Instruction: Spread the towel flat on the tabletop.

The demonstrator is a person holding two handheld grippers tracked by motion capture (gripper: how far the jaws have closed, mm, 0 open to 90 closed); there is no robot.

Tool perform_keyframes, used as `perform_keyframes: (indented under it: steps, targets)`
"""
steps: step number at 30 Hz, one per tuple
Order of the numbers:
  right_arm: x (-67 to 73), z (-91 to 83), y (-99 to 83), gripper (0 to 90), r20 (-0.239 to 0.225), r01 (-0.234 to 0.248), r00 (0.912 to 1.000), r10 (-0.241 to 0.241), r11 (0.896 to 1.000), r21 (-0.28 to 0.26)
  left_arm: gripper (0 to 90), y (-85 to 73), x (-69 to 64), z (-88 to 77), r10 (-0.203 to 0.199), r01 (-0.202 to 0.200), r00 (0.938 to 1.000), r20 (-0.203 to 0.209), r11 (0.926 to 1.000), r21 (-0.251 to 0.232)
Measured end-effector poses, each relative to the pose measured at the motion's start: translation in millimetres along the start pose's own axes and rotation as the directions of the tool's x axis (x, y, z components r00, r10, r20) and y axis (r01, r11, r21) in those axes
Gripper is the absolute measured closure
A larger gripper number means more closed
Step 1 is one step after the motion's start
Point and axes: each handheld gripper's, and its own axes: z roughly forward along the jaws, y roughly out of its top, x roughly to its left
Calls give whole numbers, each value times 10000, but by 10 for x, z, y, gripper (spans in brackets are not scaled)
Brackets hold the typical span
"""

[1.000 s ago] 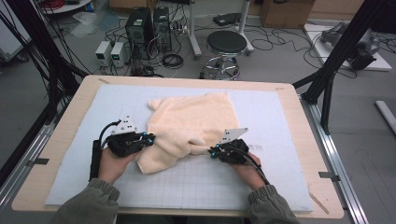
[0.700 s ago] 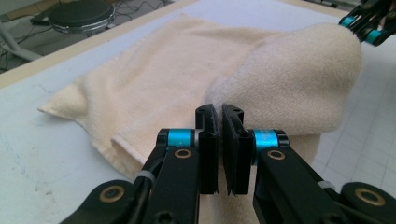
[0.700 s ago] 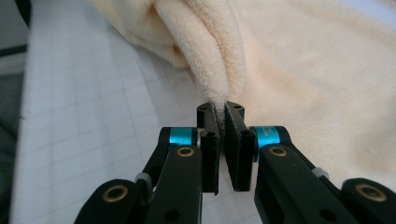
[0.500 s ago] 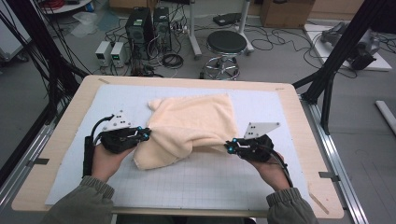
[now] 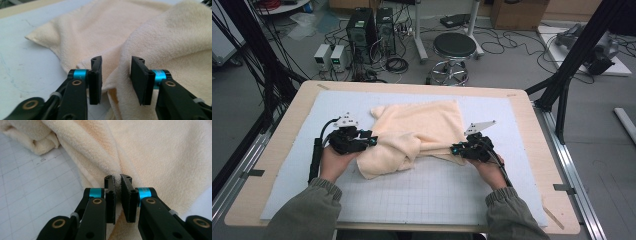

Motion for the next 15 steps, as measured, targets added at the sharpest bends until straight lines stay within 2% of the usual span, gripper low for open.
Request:
perform_keyframes:
  steps: [2, 3, 5, 7, 8, 10, 11, 13, 15]
  targets:
    - [21, -25, 6, 828, 51, 37, 10000, -37, 10000, 4, 563, 22, -75, -116, 15, -9, 9995, 301, 9997, -226]
    - [30, -36, 8, 828, 100, 77, 9999, -77, 10000, 19, 545, 30, -136, -174, 175, -161, 9986, 500, 9994, -291]
    - [43, -49, 14, 826, 169, 171, 9997, -171, 9999, -5, 541, 30, -291, -286, 742, -710, 9951, 654, 9962, -499]
    - [55, -54, 20, 821, 250, 185, 9995, -184, 9998, -14, 533, -17, -443, -343, 1144, -1062, 9891, 929, 9904, -883]
    - [64, -56, 24, 816, 296, 192, 9994, -191, 9998, -20, 534, -48, -493, -345, 1360, -1290, 9857, 997, 9889, -735]
    - [86, -68, 32, 791, 334, 197, 9992, -196, 9998, -23, 534, -129, -544, -292, 1536, -1508, 9827, 1030, 9880, -343]
    - [100, -80, 38, 772, 395, 261, 9989, -258, 9996, -70, 534, -177, -539, -253, 1537, -1523, 9827, 1035, 9881, -219]
    - [145, -127, 52, 738, 401, 371, 9985, -362, 9991, -228, 534, -273, -494, -174, 1271, -1285, 9860, 1078, 9917, 66]
    - [207, -199, 65, 724, 388, 513, 9980, -489, 9968, -613, 544, -360, -450, -99, 1023, -1059, 9883, 1132, 9940, 261]
